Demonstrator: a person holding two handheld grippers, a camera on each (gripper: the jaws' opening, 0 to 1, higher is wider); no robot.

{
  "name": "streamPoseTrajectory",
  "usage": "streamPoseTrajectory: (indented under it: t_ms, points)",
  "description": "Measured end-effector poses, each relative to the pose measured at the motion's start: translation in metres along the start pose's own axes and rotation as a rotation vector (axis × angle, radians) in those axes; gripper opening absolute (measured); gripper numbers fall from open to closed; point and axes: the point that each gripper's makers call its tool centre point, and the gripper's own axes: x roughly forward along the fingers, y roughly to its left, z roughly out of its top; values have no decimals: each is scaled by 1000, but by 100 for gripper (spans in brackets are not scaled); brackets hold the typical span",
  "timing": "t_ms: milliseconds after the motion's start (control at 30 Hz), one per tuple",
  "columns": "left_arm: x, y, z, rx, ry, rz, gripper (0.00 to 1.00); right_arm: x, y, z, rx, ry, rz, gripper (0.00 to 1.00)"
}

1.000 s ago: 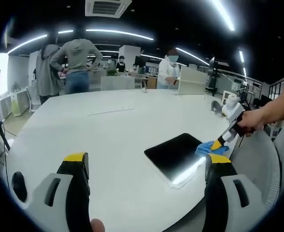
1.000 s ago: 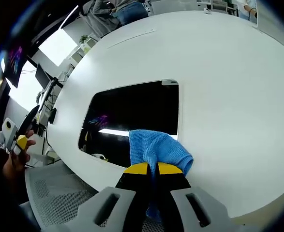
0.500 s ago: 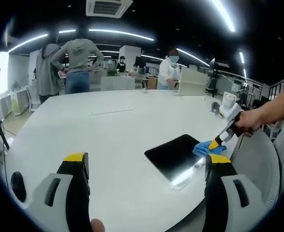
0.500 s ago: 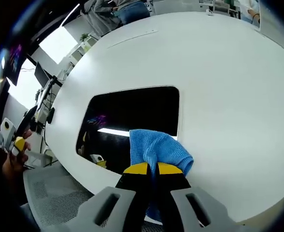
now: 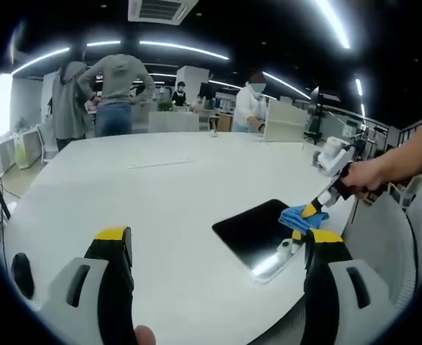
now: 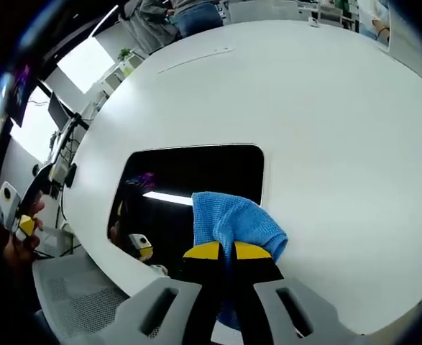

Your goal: Wipe the mirror surface with the cleaning cloth until all visible marks leave the cleaned area.

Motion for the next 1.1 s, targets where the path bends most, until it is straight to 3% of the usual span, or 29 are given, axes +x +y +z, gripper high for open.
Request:
streamPoseTrajectory:
  t_ms: [1100]
  points:
    - [7,-4,-7,-8,27,-24,99,22,-13,56,-57,-12,-45,0]
